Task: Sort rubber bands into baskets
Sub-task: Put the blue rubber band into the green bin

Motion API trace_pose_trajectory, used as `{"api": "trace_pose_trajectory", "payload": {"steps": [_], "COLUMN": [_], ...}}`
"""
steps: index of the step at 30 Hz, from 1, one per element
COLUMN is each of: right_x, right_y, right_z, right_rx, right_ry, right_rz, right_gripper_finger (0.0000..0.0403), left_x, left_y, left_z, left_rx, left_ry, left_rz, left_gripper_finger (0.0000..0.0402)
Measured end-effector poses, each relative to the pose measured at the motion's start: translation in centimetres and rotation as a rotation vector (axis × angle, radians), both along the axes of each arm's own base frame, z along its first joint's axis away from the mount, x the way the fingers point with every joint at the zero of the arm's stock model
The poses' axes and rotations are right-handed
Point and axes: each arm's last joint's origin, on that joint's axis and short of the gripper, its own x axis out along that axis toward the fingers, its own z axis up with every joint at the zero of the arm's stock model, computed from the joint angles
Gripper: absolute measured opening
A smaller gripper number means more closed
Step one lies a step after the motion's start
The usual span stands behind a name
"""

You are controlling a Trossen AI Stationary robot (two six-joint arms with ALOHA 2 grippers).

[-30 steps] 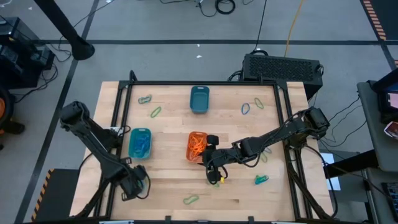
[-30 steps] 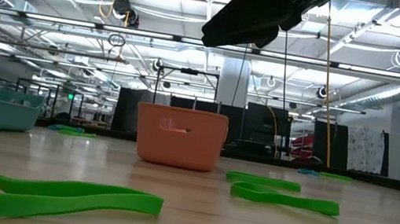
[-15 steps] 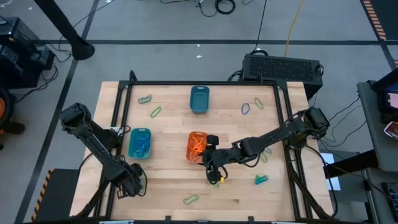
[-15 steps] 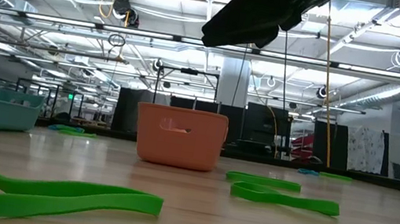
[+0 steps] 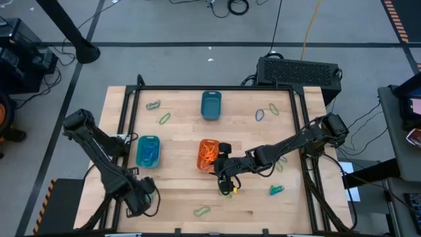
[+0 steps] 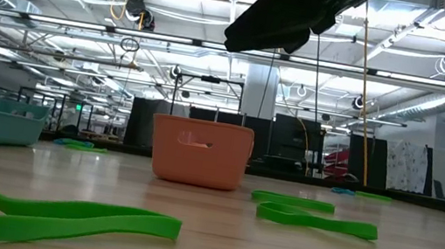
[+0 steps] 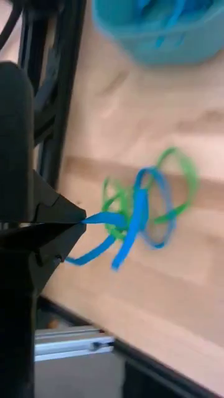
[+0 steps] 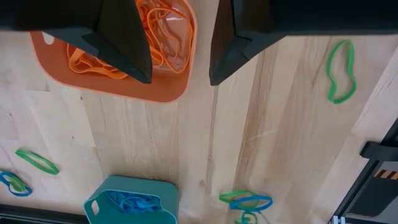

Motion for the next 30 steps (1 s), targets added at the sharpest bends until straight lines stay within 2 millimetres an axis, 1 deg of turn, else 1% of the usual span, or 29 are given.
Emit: {"api": "trace_pose_trajectory", "payload": {"steps": [3, 10, 12, 16, 19, 22, 26, 30], "right_x": [0.0, 0.0, 0.0, 0.0, 0.0, 0.0, 0.0, 0.0], "right_y": [0.0, 0.0, 0.0, 0.0, 0.0, 0.0, 0.0, 0.0], "right_z": [0.0, 0.0, 0.0, 0.0, 0.0, 0.0, 0.0, 0.0], "right_rx": [0.000, 0.000, 0.000, 0.000, 0.000, 0.000, -0.003, -0.006], "right_ry": [0.000, 0.000, 0.000, 0.000, 0.000, 0.000, 0.000, 0.001], "right_rz": [0.000, 0.000, 0.000, 0.000, 0.000, 0.000, 0.002, 0.004], "right_gripper_finger": [0.0153, 0.0153, 0.0153, 0.0153, 0.0153, 0.0153, 0.0153, 0.0153], "left_x": [0.2, 0.3, 0.3, 0.5, 0.5, 0.6, 0.7, 0.7], "left_y": [0.2, 0.6, 0.5, 0.3, 0.1, 0.1, 0.5, 1.8], "left_z": [0.3, -0.8, -1.4, -3.3, -4.1, -4.2, -3.7, -3.2], "left_rx": [0.063, 0.097, 0.110, 0.103, 0.075, 0.080, 0.099, 0.220], "left_ry": [-0.063, -0.039, -0.024, 0.040, 0.112, 0.107, 0.062, 0.008], "left_rz": [0.004, 0.017, 0.017, 0.018, -0.032, -0.062, -0.057, -0.066], "left_gripper_finger": [0.0000, 0.0000, 0.0000, 0.0000, 0.0000, 0.0000, 0.0000, 0.0000]}}
